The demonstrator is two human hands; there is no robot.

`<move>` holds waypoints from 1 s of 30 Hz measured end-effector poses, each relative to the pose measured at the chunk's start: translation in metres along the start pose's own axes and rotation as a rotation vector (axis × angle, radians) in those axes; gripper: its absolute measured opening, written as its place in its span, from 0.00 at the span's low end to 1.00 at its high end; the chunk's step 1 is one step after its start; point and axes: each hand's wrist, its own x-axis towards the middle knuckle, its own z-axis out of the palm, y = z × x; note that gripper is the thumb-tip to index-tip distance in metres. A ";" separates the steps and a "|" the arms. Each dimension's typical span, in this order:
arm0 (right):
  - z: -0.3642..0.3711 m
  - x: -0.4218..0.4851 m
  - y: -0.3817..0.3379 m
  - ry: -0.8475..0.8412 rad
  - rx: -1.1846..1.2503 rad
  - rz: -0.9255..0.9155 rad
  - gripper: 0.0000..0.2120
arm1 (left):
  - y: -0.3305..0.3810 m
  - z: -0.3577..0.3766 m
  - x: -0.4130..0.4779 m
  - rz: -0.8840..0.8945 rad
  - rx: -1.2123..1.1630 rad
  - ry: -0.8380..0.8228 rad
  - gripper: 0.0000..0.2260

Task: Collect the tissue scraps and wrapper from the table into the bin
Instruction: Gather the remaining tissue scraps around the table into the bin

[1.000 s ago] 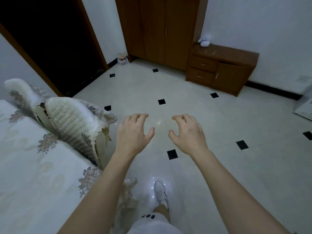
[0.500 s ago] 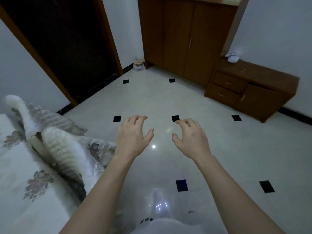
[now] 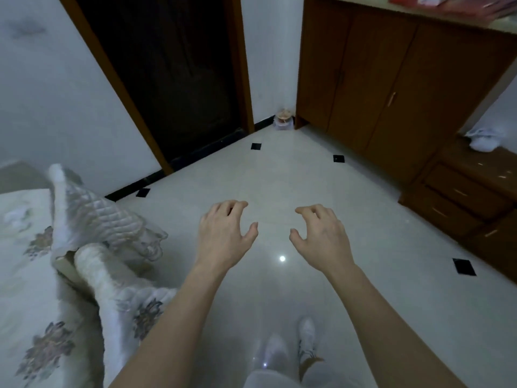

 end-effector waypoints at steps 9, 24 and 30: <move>0.014 0.163 0.006 -0.110 0.032 -0.268 0.20 | -0.018 0.011 0.108 -0.264 0.097 0.061 0.20; 0.099 0.324 -0.092 -0.249 0.033 -0.646 0.19 | -0.125 0.015 0.156 -0.608 0.217 0.102 0.21; 0.141 0.403 -0.166 -0.243 0.008 -0.737 0.20 | -0.208 0.021 0.215 -0.654 0.216 0.133 0.21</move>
